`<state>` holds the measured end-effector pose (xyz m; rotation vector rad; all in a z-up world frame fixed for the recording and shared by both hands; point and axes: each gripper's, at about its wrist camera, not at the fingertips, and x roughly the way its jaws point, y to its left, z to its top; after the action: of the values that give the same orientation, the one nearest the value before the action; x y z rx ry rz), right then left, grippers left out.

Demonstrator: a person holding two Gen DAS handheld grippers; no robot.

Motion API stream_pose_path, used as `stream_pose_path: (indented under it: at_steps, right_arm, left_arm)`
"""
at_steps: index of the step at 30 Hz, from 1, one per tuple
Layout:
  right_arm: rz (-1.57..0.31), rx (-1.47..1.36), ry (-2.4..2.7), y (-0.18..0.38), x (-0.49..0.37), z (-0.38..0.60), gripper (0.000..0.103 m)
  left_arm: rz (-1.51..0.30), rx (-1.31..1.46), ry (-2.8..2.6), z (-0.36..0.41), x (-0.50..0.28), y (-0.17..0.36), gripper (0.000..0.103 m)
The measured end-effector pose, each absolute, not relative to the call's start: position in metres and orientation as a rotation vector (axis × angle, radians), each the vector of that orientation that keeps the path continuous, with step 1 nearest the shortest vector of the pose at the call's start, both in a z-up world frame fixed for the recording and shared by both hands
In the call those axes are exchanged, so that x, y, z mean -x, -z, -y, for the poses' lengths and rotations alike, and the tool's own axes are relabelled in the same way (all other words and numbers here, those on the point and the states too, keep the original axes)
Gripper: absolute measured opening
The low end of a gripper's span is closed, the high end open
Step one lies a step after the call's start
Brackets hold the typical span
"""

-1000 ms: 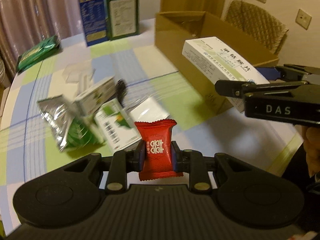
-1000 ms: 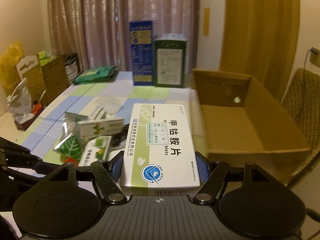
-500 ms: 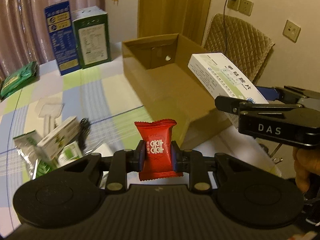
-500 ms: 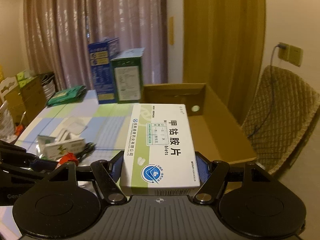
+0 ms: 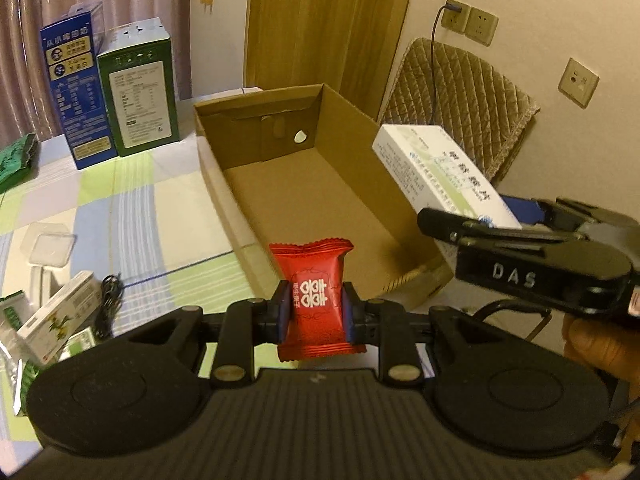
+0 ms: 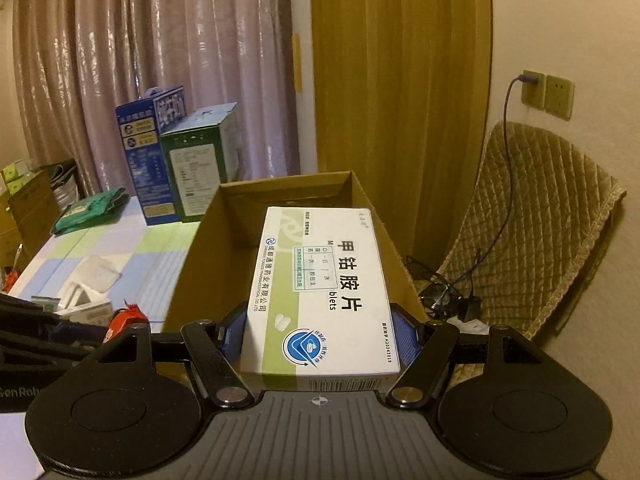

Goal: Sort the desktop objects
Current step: 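Carry the red candy and white medicine box with both tools over the cardboard box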

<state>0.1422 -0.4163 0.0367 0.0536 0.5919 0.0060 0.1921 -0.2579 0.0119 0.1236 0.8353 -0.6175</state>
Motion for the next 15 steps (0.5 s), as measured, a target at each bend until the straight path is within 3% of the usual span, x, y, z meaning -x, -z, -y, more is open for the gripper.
stream_pose_path:
  at_steps: [15]
  right_arm:
    - [-0.614,-0.047,0.003,-0.027,-0.176,0.438,0.068]
  left_arm:
    - [-0.842,-0.103,0.627,0.296,-0.222,-0.007,0.021]
